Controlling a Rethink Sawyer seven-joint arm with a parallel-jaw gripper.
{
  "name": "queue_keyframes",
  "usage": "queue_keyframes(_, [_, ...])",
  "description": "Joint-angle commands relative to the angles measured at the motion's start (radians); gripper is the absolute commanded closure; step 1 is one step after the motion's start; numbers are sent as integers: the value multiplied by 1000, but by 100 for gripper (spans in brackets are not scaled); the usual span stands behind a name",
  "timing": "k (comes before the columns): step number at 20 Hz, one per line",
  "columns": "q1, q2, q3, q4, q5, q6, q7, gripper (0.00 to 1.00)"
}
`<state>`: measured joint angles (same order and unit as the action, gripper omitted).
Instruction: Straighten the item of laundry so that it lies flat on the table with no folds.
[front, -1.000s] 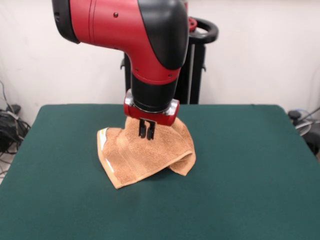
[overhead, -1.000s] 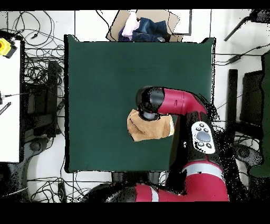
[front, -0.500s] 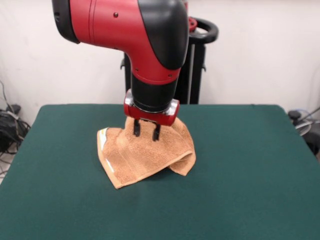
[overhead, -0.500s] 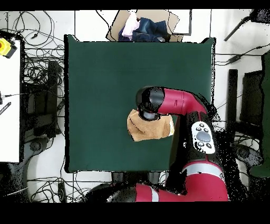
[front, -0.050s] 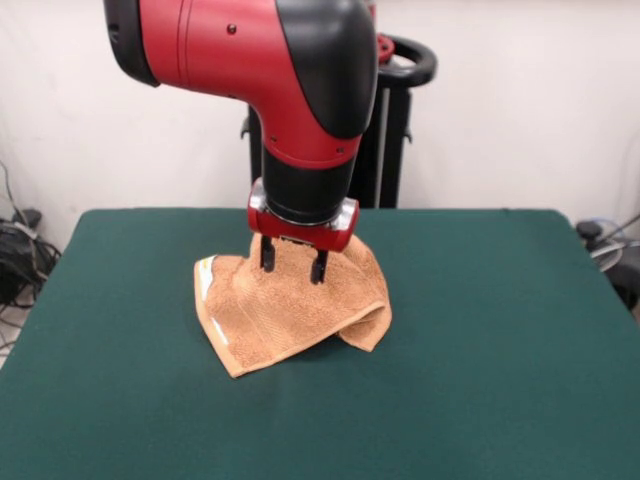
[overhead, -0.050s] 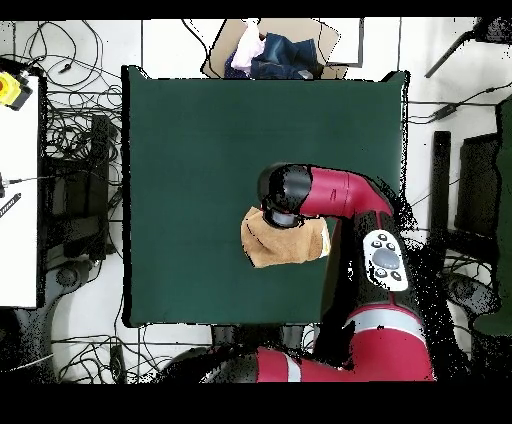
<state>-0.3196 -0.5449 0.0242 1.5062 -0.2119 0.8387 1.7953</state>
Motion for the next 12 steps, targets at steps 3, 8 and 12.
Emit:
queue_keyframes(3, [-1,-14,71,50,39,57,44,0])
queue_keyframes(8, [-6,-25,77,63,41,45,37,0])
queue_keyframes(12, [-6,-23,77,56,40,50,36,0])
